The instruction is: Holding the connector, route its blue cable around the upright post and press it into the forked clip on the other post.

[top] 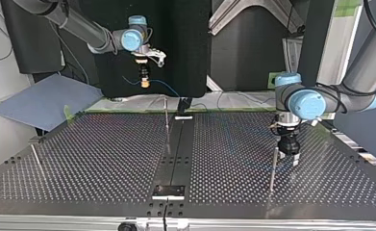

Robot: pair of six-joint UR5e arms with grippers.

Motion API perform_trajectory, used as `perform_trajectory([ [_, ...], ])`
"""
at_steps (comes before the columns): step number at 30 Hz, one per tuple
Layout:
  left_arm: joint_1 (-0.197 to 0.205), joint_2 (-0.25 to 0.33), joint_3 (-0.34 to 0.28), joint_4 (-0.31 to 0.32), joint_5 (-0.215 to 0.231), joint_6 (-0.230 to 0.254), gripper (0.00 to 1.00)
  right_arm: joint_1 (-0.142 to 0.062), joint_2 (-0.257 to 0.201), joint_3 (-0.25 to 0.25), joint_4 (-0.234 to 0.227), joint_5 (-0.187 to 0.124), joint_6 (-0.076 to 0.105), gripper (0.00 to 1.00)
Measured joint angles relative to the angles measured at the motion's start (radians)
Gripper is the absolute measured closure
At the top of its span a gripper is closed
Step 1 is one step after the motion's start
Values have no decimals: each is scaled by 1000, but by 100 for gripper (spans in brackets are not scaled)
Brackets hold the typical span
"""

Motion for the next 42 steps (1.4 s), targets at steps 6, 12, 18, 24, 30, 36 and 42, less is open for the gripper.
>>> perform_trajectory([
  [6,3,0,0,-4,0,-2,0,-11,-46,40,-17,-8,13,100],
  [12,4,0,0,-9,0,-2,0,-20,-62,47,-19,-40,13,100],
  [18,5,0,0,-12,-1,-1,0,-43,-63,47,-18,-91,16,100],
  [24,5,0,0,-15,-1,0,0,-69,-63,48,-14,-147,13,100],
  [30,6,0,0,-16,-1,0,0,-87,-63,48,-15,-197,0,100],
  [36,5,0,0,-16,-1,0,0,-97,-63,48,-23,-244,-7,100],
  [42,5,0,-1,-25,0,-1,0,-112,-63,49,-29,-295,-10,100],
])
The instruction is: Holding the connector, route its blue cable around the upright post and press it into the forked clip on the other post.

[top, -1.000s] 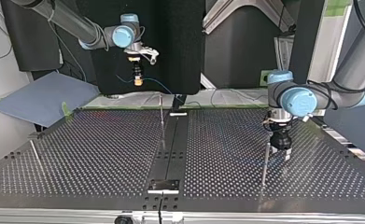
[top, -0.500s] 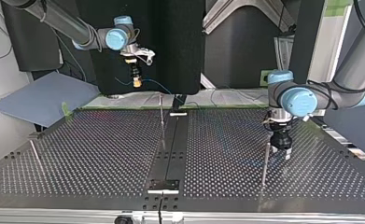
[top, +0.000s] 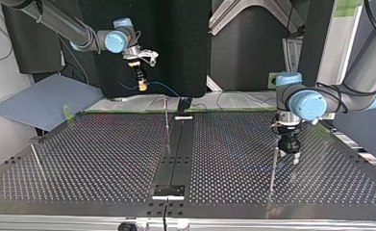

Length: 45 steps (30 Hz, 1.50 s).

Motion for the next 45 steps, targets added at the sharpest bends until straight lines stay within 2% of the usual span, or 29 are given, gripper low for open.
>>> perform_trajectory([
  [9,-5,1,0,-20,22,-46,0,-16,0,0,3,-77,-1,100],
  [12,-5,1,0,-41,23,-73,0,-17,1,0,3,-89,-1,100],
  [18,2,1,0,-63,30,-138,0,-14,1,0,0,-93,-1,100],
  [30,22,10,-1,-93,97,-243,0,-9,1,0,-5,-93,-9,100],
  [45,46,71,-37,-56,219,-372,0,-2,1,0,-2,-92,-19,100],
])
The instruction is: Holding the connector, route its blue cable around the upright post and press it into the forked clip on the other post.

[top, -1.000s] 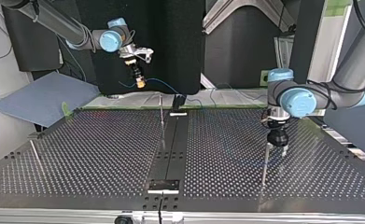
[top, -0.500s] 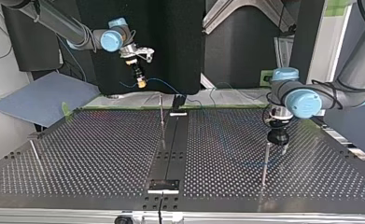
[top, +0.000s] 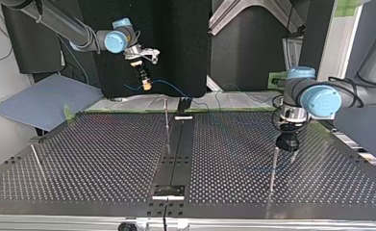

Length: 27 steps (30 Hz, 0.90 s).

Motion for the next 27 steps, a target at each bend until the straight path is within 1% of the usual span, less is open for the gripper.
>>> perform_trajectory([
  [4,1,5,-6,-5,31,-27,0,1,0,0,3,2,-5,100],
  [7,1,10,-8,-13,39,-31,0,2,0,0,4,3,-7,100],
  [13,5,49,-28,-19,39,-41,0,5,0,0,5,3,-11,100],
  [20,6,114,-72,19,36,-79,0,6,0,0,5,4,-16,100],
  [23,7,142,-84,16,29,-75,0,7,0,0,5,4,-17,100],
  [27,9,176,-91,-9,11,-51,0,8,0,0,5,4,-17,100],
])
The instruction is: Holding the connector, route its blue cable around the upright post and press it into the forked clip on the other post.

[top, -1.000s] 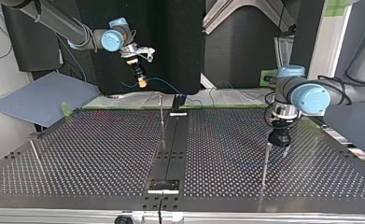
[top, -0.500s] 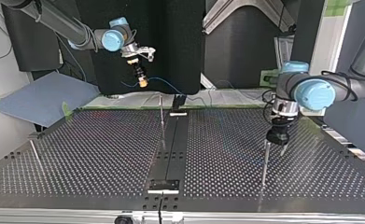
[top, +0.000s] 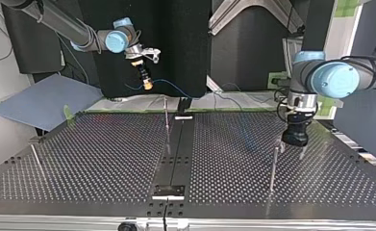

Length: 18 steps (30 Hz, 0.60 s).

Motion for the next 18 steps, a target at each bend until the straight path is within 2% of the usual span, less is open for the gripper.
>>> perform_trajectory([
  [14,8,124,-1,-122,-119,122,0,4,0,0,1,0,0,100],
  [18,7,162,18,-160,-157,160,0,2,-1,0,3,1,0,100],
])
